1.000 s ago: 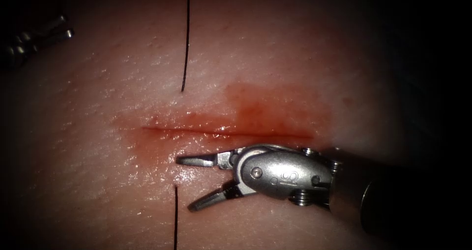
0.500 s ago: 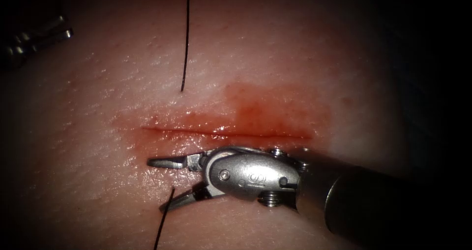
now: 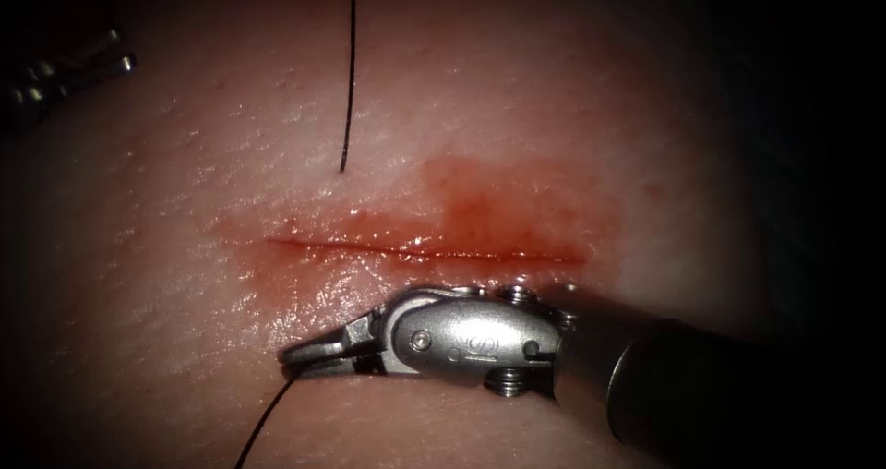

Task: Wound Closure
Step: Pull the suture through the cut until a short tail remains on top

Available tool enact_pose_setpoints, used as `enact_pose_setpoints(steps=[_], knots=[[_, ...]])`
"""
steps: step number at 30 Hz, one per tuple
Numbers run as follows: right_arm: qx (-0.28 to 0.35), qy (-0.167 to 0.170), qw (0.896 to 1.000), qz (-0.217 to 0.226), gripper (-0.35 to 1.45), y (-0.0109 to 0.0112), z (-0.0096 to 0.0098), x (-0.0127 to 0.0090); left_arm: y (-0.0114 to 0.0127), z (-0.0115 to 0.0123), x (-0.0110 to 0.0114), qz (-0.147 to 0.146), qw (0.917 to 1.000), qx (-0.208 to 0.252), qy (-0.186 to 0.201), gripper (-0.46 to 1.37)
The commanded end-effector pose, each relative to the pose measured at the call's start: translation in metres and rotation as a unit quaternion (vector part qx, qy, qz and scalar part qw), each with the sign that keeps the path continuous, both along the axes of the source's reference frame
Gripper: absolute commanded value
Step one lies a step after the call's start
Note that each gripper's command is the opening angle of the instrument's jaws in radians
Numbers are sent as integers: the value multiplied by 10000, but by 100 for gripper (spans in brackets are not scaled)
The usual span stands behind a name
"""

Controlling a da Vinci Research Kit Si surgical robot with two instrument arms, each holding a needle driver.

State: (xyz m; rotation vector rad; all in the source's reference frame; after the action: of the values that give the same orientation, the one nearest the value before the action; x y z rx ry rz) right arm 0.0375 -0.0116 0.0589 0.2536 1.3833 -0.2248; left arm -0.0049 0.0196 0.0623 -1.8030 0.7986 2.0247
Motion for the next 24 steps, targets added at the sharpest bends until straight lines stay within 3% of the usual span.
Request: enact_pose_setpoints(steps=[1, 8, 24], knots=[[-2, 4, 10000, 5, -35, 1, -1, -2, 0, 0, 1, 27, 10000, 3, 3, -35], [17, 101, 9999, -103, -35, -4, -7, -8, 0, 0, 0, 26, 10000, 4, 3, -35], [272, 320, 9899, -1355, -35, -56, -52, -21, 0, 1, -2, 15, 10000, 3, 9, -35]])
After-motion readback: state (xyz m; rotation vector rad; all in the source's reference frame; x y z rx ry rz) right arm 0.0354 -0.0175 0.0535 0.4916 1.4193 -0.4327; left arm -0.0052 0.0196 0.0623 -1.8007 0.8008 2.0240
